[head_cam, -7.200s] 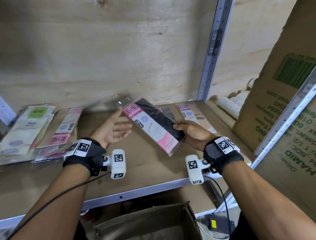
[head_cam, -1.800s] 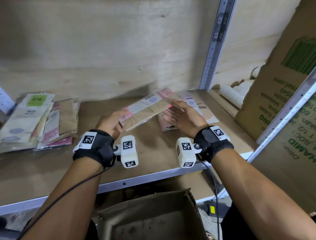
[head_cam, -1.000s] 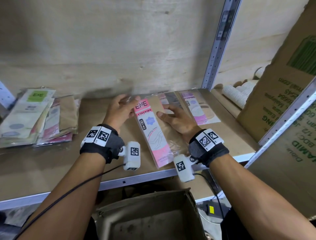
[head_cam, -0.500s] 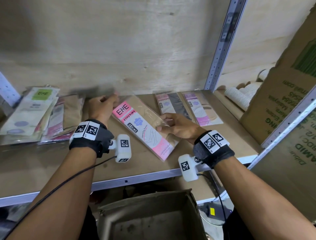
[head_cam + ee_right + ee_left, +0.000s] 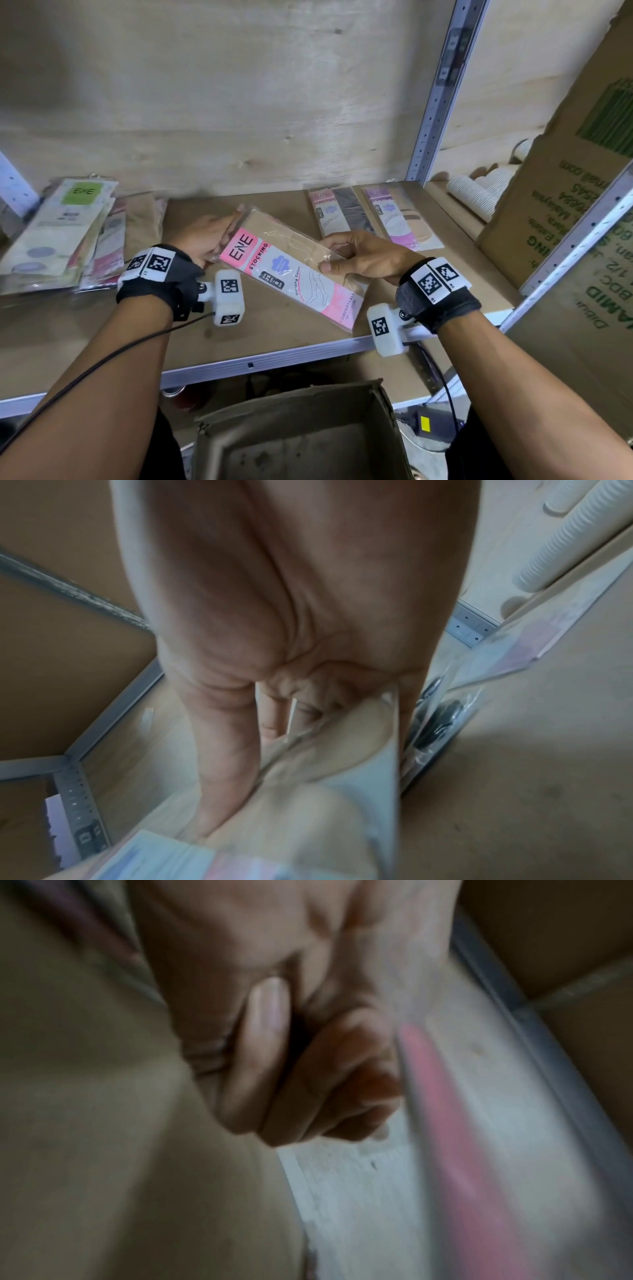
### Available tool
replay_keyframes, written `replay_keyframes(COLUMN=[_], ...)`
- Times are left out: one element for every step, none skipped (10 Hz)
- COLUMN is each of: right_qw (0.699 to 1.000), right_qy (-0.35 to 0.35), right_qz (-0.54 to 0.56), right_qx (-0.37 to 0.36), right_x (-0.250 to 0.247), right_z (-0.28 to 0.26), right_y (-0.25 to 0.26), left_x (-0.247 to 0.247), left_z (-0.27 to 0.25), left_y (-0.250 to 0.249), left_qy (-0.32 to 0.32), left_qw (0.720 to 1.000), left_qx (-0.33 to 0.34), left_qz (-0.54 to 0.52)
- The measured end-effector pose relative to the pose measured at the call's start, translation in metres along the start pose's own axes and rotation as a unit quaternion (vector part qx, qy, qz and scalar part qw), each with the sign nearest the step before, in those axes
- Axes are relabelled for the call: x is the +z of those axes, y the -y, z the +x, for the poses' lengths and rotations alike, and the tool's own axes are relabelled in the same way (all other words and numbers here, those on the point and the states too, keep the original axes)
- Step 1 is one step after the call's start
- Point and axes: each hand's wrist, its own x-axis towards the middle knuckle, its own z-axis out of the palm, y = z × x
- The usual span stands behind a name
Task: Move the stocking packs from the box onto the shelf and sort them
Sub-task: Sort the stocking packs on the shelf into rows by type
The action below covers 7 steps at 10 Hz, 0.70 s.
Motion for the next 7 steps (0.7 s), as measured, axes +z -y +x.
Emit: replay_keyframes(right_qw=[1.0,1.0,0.999,0.998,0.991,0.977,0.968], right_qy=[-0.005,-0.013,-0.022,-0.055,-0.124,-0.175,-0.192], right_qz=[-0.008,-0.014,-0.023,-0.021,0.049,0.123,0.156], right_qx=[0.0,0.0,0.004,0.006,-0.004,-0.014,-0.027], right_x=[0.001,0.0,-0.003,-0.007,-0.008,-0.003,0.01], right_z=[-0.002,-0.004,-0.005,-0.006,-0.004,0.002,0.011], right_y=[0.002,0.003,0.002,0.002,0.0,0.004,0.011], left_x=[0.007,0.011,0.011,0.005,0.004,0.017,0.031], left_z=[-0.015,-0.01,-0.009,0.001,0.002,-0.008,-0.021], left_y=[-0.003,0.0,-0.004,-0.001,0.001,-0.001,-0.006], left_qy=[0.006,-0.008,0.013,-0.017,0.004,0.077,0.175], left_qw=[0.995,0.991,0.989,0.988,0.983,0.985,0.978], left_qx=[-0.056,-0.053,-0.065,-0.083,-0.084,-0.07,-0.04], left_qz=[-0.085,-0.126,-0.134,-0.126,-0.162,-0.138,-0.102])
